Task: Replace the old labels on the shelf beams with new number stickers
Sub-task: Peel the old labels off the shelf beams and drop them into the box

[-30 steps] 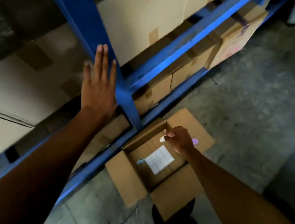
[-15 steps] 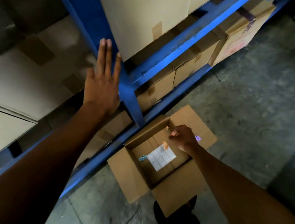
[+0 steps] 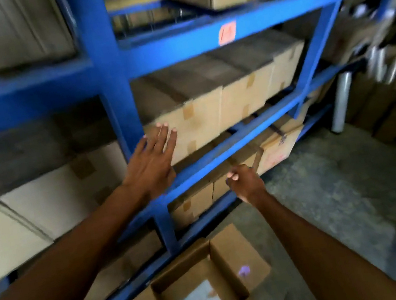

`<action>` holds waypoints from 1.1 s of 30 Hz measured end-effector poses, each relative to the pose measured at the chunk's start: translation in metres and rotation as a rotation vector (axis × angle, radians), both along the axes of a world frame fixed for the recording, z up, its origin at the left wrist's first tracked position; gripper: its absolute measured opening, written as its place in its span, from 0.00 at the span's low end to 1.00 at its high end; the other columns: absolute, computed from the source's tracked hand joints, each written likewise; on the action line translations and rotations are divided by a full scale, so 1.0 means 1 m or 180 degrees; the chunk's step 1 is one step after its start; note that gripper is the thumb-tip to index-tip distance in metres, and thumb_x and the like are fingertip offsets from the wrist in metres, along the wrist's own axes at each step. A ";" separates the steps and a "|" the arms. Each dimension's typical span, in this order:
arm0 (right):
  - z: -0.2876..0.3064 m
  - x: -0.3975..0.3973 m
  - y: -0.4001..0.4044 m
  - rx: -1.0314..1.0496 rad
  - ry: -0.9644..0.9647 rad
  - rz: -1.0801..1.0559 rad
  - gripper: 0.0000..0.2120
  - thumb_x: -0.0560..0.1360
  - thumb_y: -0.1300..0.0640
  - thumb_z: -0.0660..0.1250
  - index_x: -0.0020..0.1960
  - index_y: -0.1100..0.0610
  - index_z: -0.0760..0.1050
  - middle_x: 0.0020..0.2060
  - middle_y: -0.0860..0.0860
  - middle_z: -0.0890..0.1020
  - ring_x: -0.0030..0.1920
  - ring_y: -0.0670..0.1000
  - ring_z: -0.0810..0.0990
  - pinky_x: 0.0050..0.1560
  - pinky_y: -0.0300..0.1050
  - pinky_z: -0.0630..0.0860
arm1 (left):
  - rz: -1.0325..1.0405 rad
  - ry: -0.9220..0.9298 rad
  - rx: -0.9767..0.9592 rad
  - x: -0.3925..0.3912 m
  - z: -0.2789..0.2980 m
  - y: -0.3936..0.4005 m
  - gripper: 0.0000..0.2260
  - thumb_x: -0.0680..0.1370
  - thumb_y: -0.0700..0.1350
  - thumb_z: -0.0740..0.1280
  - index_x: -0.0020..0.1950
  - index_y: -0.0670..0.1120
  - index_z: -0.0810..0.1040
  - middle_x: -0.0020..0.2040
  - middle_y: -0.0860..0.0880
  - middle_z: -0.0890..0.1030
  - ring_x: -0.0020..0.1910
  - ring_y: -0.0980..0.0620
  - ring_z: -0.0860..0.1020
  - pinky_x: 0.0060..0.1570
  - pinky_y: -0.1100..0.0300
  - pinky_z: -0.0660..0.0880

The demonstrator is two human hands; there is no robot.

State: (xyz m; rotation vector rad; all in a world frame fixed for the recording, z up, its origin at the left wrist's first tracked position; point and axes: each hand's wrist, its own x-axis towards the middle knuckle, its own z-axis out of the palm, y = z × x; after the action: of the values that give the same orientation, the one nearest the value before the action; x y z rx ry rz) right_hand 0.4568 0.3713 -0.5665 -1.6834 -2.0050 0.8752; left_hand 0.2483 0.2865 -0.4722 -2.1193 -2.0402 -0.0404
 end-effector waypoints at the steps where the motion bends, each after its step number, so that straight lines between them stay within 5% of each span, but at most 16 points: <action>1: 0.022 0.003 0.010 0.0194 0.0005 0.0000 0.10 0.72 0.58 0.66 0.52 0.59 0.78 0.52 0.61 0.81 0.56 0.60 0.79 0.57 0.51 0.75 | 0.0025 0.0008 0.0104 0.005 0.014 0.004 0.37 0.75 0.47 0.62 0.77 0.43 0.43 0.79 0.42 0.43 0.78 0.45 0.42 0.75 0.48 0.48; 7: 0.150 0.021 0.073 0.1276 0.0169 -0.0157 0.12 0.73 0.59 0.62 0.54 0.57 0.78 0.54 0.61 0.81 0.56 0.62 0.77 0.54 0.50 0.73 | -0.0077 0.0268 0.0943 0.031 0.093 0.039 0.37 0.73 0.47 0.63 0.77 0.41 0.48 0.79 0.41 0.47 0.78 0.44 0.45 0.75 0.48 0.46; 13: 0.213 0.037 0.128 0.1810 0.0367 0.0007 0.12 0.74 0.58 0.62 0.55 0.61 0.78 0.52 0.63 0.82 0.55 0.64 0.78 0.54 0.53 0.75 | 0.0541 0.0602 0.0824 0.047 0.129 0.090 0.36 0.77 0.54 0.60 0.77 0.41 0.44 0.78 0.40 0.42 0.77 0.43 0.40 0.75 0.46 0.42; 23: 0.226 0.018 0.205 0.1937 0.0580 0.0365 0.12 0.76 0.58 0.63 0.56 0.62 0.77 0.53 0.60 0.81 0.56 0.60 0.78 0.57 0.51 0.75 | 0.1393 0.1372 0.0127 0.032 0.109 0.118 0.39 0.78 0.56 0.58 0.76 0.41 0.37 0.77 0.38 0.37 0.77 0.40 0.40 0.74 0.45 0.42; 33: 0.218 -0.018 0.230 0.2027 0.0573 0.0077 0.12 0.76 0.55 0.62 0.51 0.63 0.76 0.51 0.61 0.80 0.54 0.60 0.77 0.58 0.56 0.73 | 0.1447 0.1214 0.0188 0.038 0.104 0.122 0.46 0.73 0.61 0.63 0.76 0.45 0.37 0.76 0.36 0.34 0.76 0.37 0.37 0.73 0.41 0.39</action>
State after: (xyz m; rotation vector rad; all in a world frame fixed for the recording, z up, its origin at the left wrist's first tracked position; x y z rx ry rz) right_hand 0.4388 0.6013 -0.3483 -1.1777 -1.9053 0.3166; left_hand 0.2862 0.4084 -0.3682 -1.4445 -2.1822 0.3375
